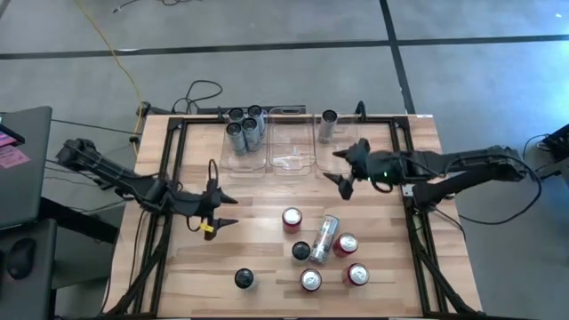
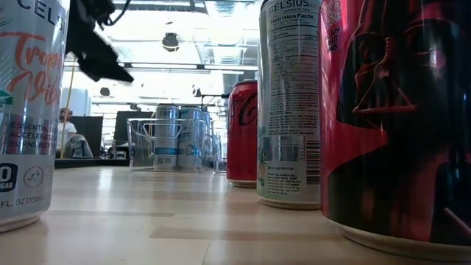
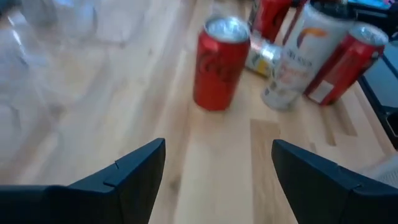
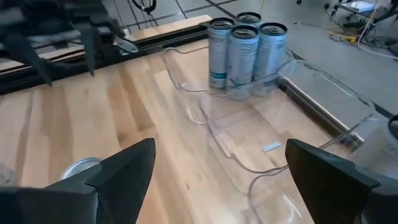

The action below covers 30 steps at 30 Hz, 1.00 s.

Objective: Sort soda cans
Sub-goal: Put the white-yellow soda can into the right transparent bin

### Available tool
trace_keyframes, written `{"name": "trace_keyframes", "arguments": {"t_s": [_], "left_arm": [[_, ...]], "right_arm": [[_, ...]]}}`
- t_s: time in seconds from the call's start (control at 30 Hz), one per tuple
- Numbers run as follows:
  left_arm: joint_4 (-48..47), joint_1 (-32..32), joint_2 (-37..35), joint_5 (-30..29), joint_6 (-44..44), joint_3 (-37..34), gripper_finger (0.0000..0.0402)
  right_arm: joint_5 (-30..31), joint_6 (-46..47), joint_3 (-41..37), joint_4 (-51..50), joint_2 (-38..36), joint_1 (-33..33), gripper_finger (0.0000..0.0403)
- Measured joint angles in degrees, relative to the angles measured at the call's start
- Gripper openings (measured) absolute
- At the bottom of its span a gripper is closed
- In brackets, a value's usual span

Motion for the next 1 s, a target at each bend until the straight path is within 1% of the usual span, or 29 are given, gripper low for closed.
{"name": "trace_keyframes", "arguments": {"t_s": [0.1,0.17,0.23,0.37,0.57,0.7,0.87,0.93,1.0], "left_arm": [[1.39,-2.82,1.65,-0.01,-4.28,-1.71,0.0290],[1.32,-5.56,2.89,-0.03,-7.27,-1.74,0.0290],[2.48,-9.00,4.14,-0.43,-9.06,-1.74,0.0290],[6.36,-16.24,6.65,-3.44,-10.13,-1.74,0.0290],[10.18,-24.50,9.78,-10.89,-11.17,-1.72,0.0290],[17.21,-26.70,14.12,-16.49,-9.95,-1.72,0.0290],[27.28,-26.69,22.08,-16.09,-4.93,-1.72,0.0291],[28.94,-26.69,24.71,-15.60,-4.55,-1.72,0.0292],[29.29,-26.69,26.56,-15.26,-6.25,-1.72,0.0295]], "right_arm": [[3.69,1.67,0.00,-0.70,0.41,4.03,0.0379],[6.30,3.16,0.00,-0.67,0.81,6.02,0.0379],[7.69,4.73,0.00,-1.02,1.23,7.70,0.0379],[9.09,7.45,0.00,-0.87,2.27,9.90,0.0379],[9.26,9.27,0.00,0.33,4.27,12.23,0.0379],[10.14,9.66,0.00,0.00,5.02,12.62,0.0379],[10.59,9.85,0.00,0.15,4.91,12.87,0.0379],[10.59,10.32,0.00,0.14,4.89,13.28,0.0379],[10.57,11.16,0.00,-0.20,4.86,13.92,0.0379]]}}
